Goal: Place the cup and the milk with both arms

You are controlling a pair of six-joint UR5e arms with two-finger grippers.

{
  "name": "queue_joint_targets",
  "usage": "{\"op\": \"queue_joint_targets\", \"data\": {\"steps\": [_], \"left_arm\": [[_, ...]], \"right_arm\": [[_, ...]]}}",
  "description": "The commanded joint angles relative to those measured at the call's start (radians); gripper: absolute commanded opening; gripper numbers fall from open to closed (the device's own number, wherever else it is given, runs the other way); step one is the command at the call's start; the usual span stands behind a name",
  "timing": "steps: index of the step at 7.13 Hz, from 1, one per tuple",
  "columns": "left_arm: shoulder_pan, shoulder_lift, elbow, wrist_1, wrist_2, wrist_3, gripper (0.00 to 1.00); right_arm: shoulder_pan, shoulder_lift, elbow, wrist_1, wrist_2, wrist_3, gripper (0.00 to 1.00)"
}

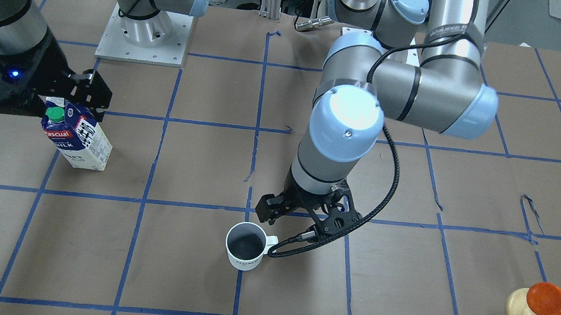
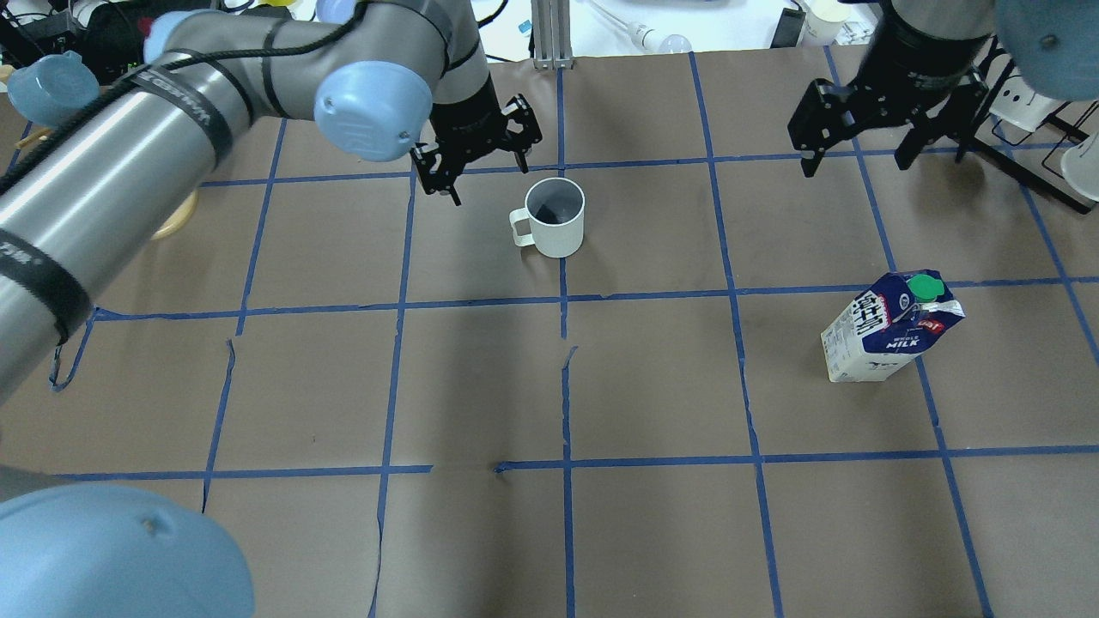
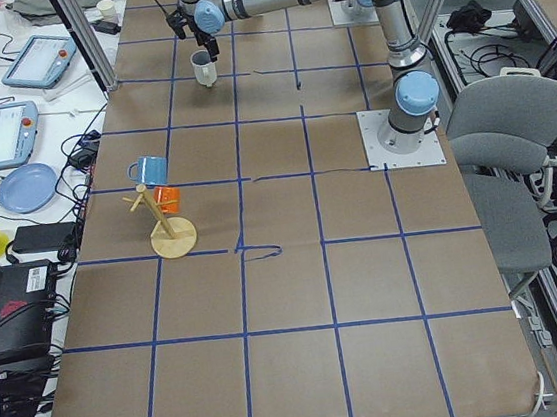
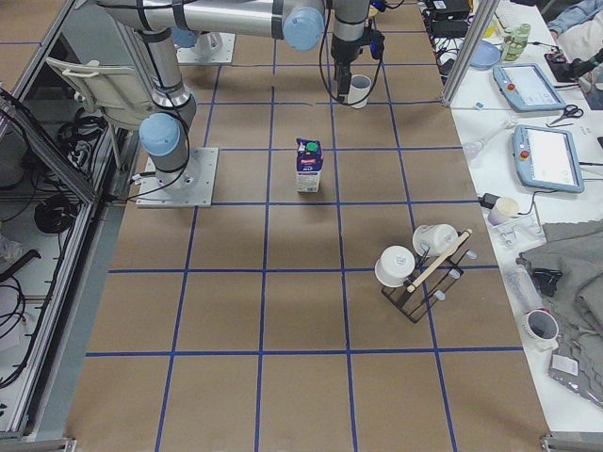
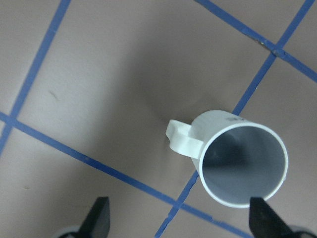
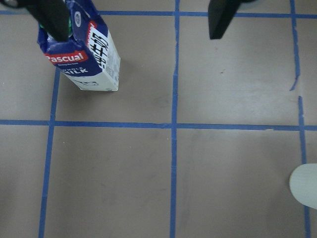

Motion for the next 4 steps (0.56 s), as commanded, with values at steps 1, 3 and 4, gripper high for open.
{"op": "queue_joint_targets", "data": {"steps": [1, 3, 4], "left_arm": [[0.068, 0.085, 0.027, -0.045, -0.003, 0.306, 1.00], [0.096, 0.139, -0.008, -0.120, -0.018, 0.321, 1.00], [0.119, 0.184, -0.028, -0.159, -0.006, 0.335, 1.00]], "right_arm": [[-0.120, 0.003, 0.140, -0.119, -0.003, -0.121, 1.00], [-0.134, 0.002, 0.239, -0.154, -0.009, -0.129, 1.00], [-0.134, 0.002, 0.285, -0.156, -0.064, -0.129, 0.99]]}}
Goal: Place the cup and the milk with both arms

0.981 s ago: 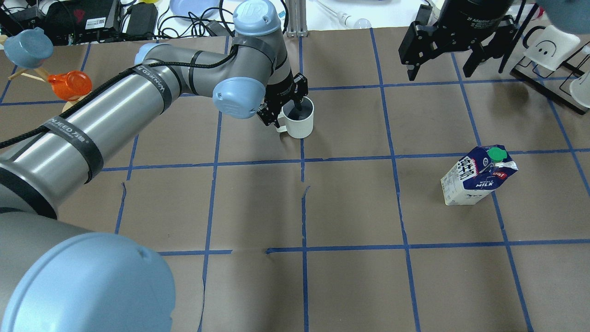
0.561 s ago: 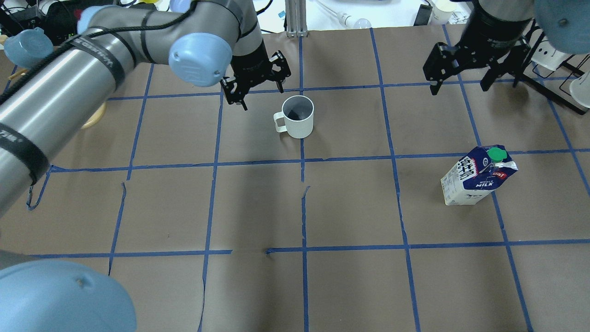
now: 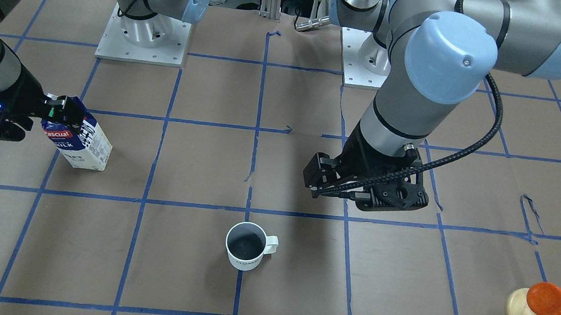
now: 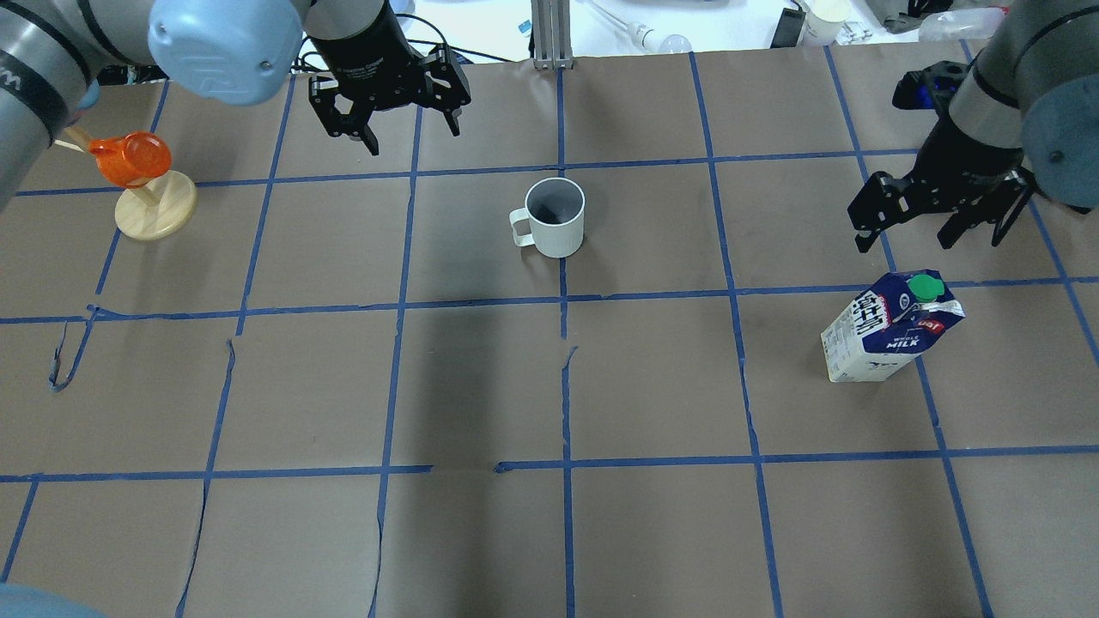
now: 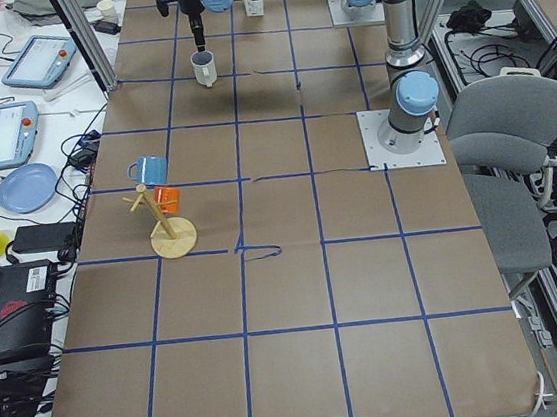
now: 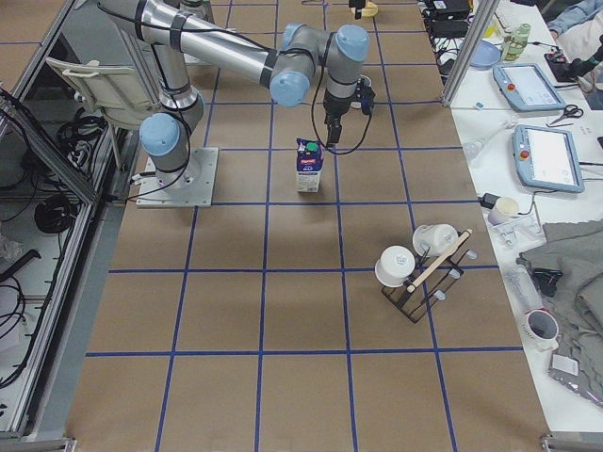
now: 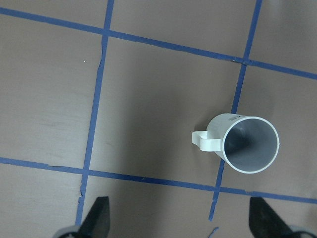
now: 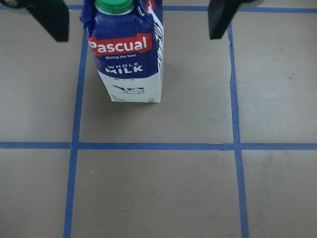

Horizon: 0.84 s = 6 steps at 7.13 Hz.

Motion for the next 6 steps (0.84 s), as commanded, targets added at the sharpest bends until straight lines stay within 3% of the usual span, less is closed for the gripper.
{"op": "queue_joint_targets", "data": {"steps": [1, 2, 3, 5, 6], "left_arm": [[0.037, 0.090, -0.051, -0.060, 0.028, 0.039, 1.00], [0.065, 0.138, -0.083, -0.087, 0.031, 0.049, 1.00], [0.098, 0.185, -0.132, -0.089, 0.031, 0.064, 1.00], [0.160, 0.245, -0.229, -0.077, 0.062, 0.143, 1.00], [0.155, 0.288, -0.250, -0.080, 0.071, 0.150, 1.00]], "right_arm": [[-0.004, -0.002, 0.075, -0.032, -0.078, -0.005, 0.97], [-0.004, -0.002, 0.079, -0.032, -0.083, -0.005, 0.96], [-0.004, -0.002, 0.081, -0.032, -0.081, -0.005, 0.85], [-0.004, -0.002, 0.077, -0.032, -0.067, -0.003, 0.44], [-0.004, -0.005, 0.073, -0.023, -0.069, -0.003, 0.30]]}}
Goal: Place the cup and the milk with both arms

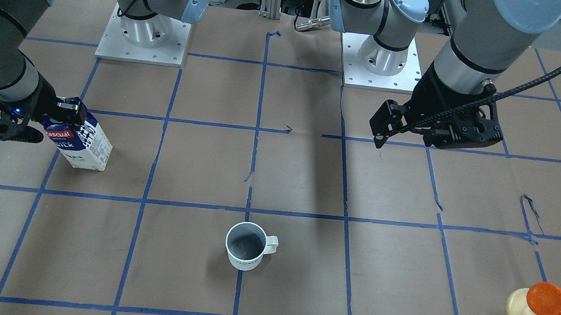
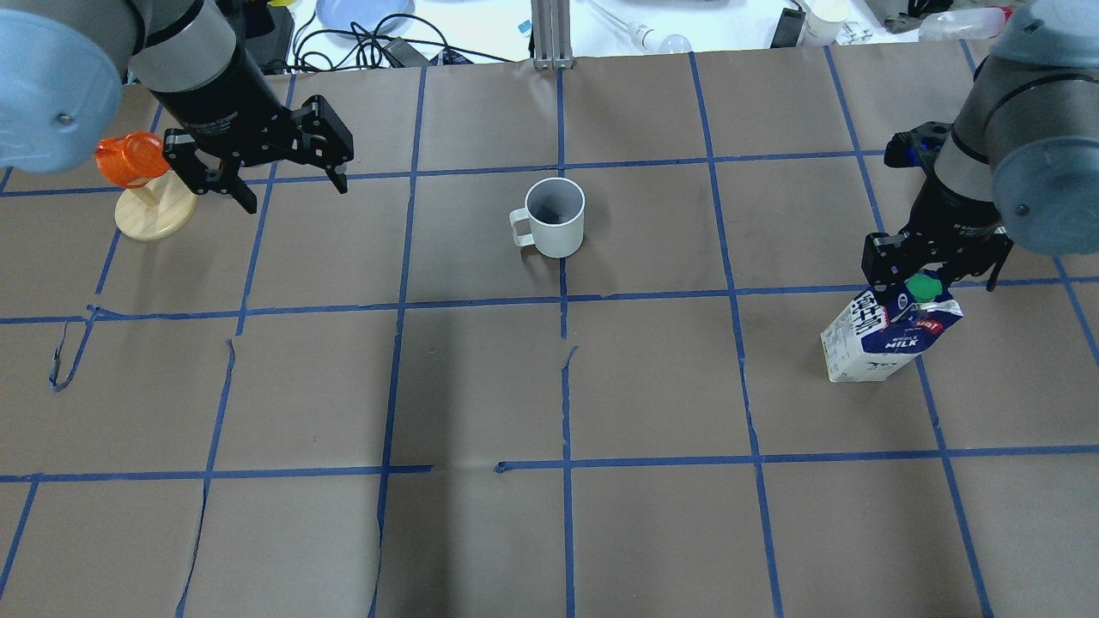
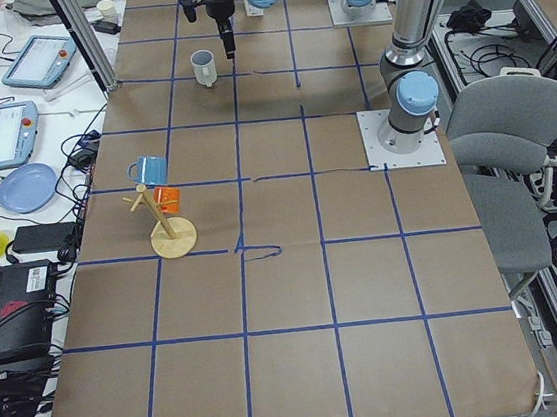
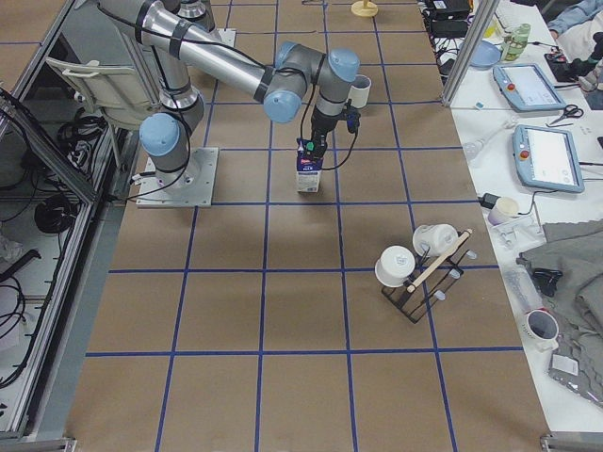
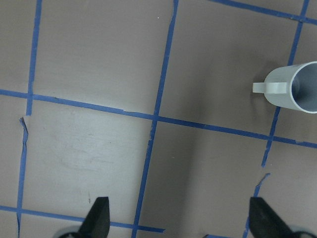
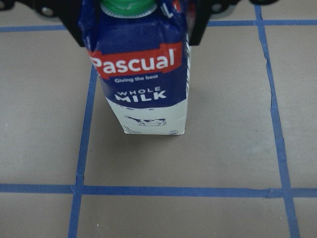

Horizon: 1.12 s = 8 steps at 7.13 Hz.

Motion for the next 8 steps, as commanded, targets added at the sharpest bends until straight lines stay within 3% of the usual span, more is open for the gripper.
{"op": "queue_joint_targets", "data": {"steps": [1, 3, 5, 8], "left_arm": [[0.009, 0.062, -0.041, -0.006, 0.016, 0.025, 1.00], [0.009, 0.078, -0.059, -0.010, 0.053, 0.030, 1.00], [0.007, 0.082, -0.061, -0.005, 0.049, 0.030, 1.00], [0.009, 0.079, -0.062, -0.002, 0.042, 0.028, 1.00]], "right_arm": [[0.000, -0.005, -0.008, 0.008, 0.003, -0.001, 0.26], [0.009, -0.008, -0.043, 0.008, 0.024, 0.007, 0.26], [0.050, 0.012, -0.118, 0.050, 0.130, 0.045, 0.26], [0.335, 0.055, -0.206, 0.041, 0.135, 0.314, 0.26]]}}
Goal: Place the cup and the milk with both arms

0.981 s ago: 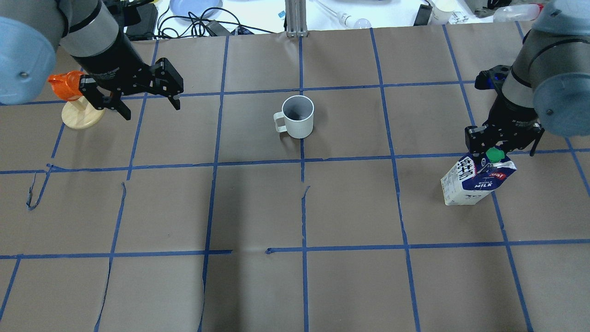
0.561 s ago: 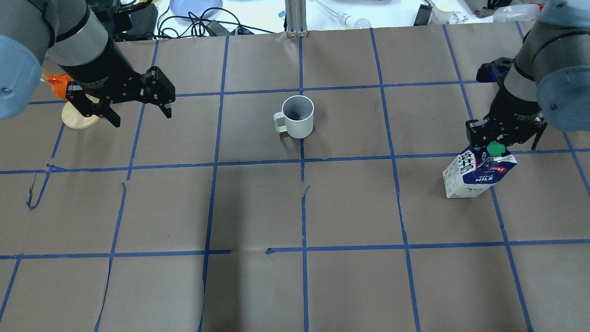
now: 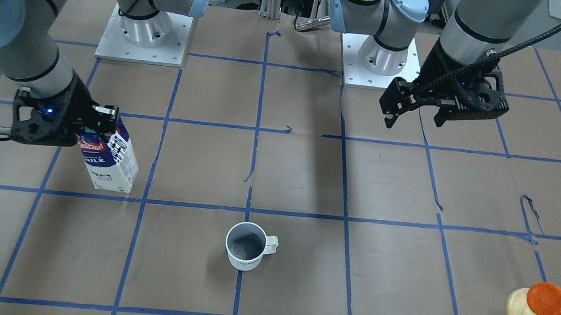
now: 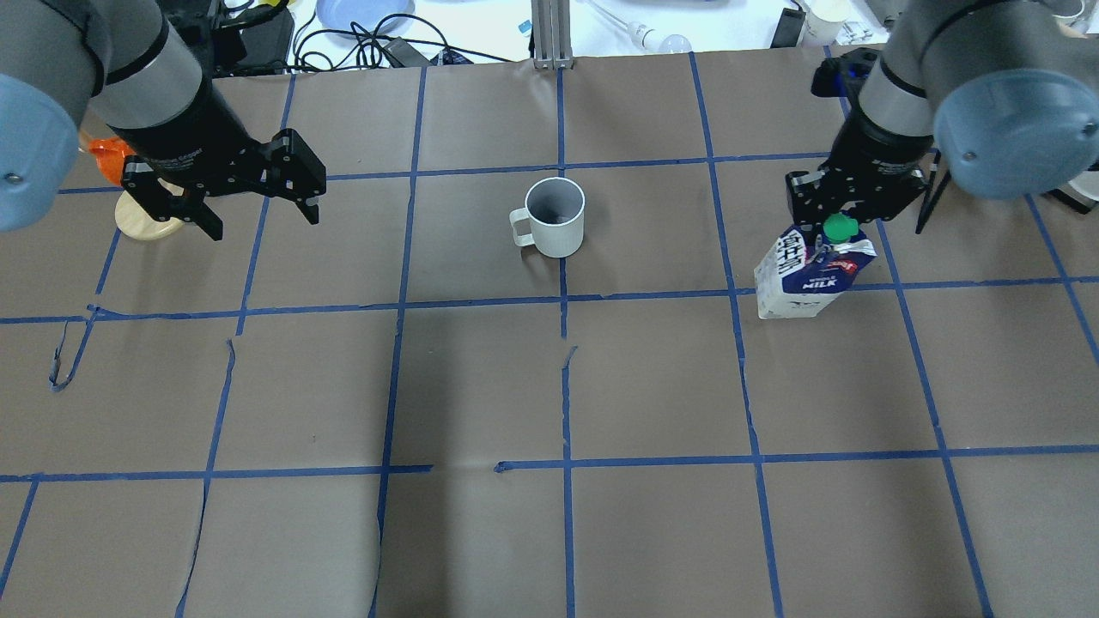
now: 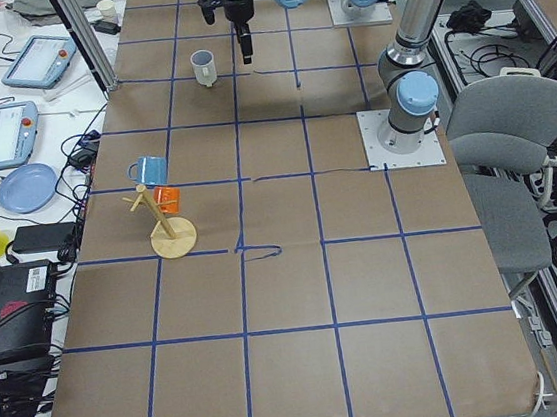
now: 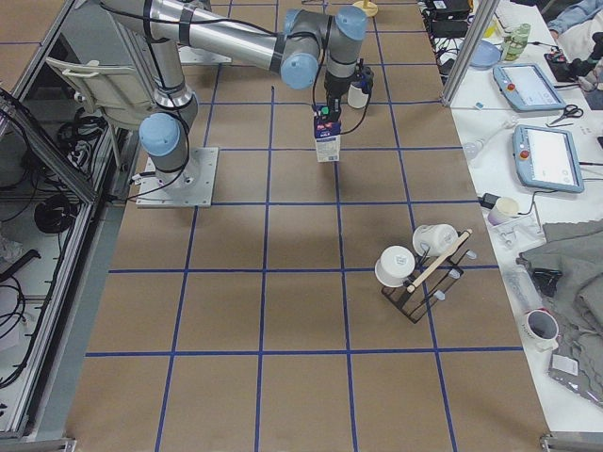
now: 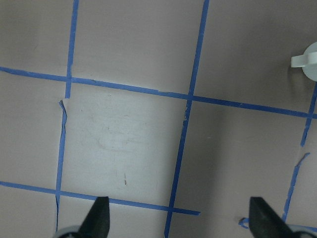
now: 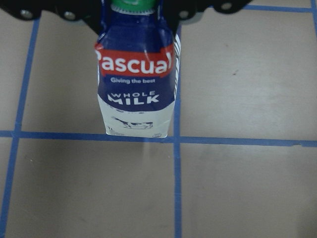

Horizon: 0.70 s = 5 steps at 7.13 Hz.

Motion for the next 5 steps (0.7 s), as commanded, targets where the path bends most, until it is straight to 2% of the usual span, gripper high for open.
{"op": "queue_joint_targets", "data": {"steps": [1, 2, 5], "left_arm": [[0.007, 0.000, 0.000, 0.001, -0.001, 0.001, 1.00], [0.010, 0.000, 0.001, 0.003, -0.001, 0.000, 1.00], [0.012, 0.000, 0.001, 0.003, -0.001, 0.000, 1.00]], "right_arm": [[0.195, 0.057, -0.062, -0.008, 0.010, 0.222, 0.26], [0.259, 0.091, -0.109, -0.009, 0.010, 0.289, 0.26], [0.261, 0.276, -0.334, -0.002, -0.001, 0.279, 0.27]]}}
